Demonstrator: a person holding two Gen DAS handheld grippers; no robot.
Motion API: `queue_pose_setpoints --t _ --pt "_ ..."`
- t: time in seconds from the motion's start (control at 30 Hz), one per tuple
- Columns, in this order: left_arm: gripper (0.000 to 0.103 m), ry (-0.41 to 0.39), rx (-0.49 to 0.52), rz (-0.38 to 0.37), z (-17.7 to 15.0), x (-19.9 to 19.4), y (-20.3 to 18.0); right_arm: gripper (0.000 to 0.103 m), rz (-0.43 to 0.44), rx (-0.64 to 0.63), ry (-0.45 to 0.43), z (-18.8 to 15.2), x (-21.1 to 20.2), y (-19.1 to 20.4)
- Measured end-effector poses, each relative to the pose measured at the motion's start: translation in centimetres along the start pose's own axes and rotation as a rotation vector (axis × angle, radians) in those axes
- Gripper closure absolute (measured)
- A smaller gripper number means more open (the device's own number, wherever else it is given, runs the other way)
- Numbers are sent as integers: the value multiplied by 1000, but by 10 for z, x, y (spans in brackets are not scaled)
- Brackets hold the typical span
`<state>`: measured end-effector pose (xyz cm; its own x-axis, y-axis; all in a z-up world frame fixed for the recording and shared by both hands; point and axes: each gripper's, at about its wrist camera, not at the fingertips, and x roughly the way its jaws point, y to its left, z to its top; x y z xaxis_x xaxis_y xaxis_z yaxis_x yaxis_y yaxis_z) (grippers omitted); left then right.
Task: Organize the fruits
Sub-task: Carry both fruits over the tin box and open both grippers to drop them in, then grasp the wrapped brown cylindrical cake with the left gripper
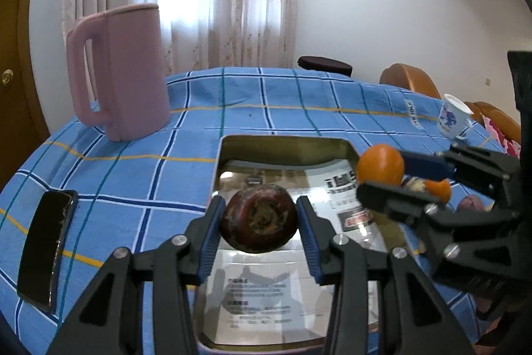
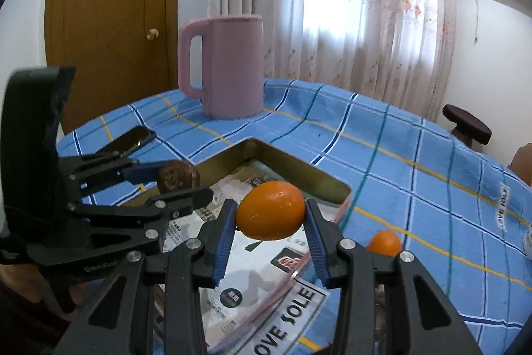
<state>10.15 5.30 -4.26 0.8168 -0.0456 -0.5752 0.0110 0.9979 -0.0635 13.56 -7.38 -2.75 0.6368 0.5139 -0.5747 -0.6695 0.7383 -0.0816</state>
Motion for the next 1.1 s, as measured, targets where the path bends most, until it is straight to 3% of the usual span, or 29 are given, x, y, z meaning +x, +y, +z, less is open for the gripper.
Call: queue_pose_setpoints --t 0.43,0.47,0.57,0.67,0.77,0.87,1.0,1.1 --pt "57 14 -13 8 -2 3 6 59 28 2 64 -9 24 10" --pt "55 8 -6 12 -2 2 5 58 28 5 62 -10 23 10" --pt "36 -14 -8 30 -2 -5 3 56 41 10 32 -11 11 8" --pt "23 -39 -17 34 -1 -13 0 45 18 8 6 -12 -4 4" --pt "21 -66 -16 5 -2 -26 -8 45 3 9 -21 -22 -30 -6" --pt "11 -96 -2 -19 -6 -39 -23 45 -80 37 -33 -45 -64 -26" --pt "10 -111 46 -80 -15 -50 -53 46 -164 126 -28 -88 -106 -54" --pt "10 -104 76 -117 -20 -51 -74 45 -179 148 24 -109 -111 -60"
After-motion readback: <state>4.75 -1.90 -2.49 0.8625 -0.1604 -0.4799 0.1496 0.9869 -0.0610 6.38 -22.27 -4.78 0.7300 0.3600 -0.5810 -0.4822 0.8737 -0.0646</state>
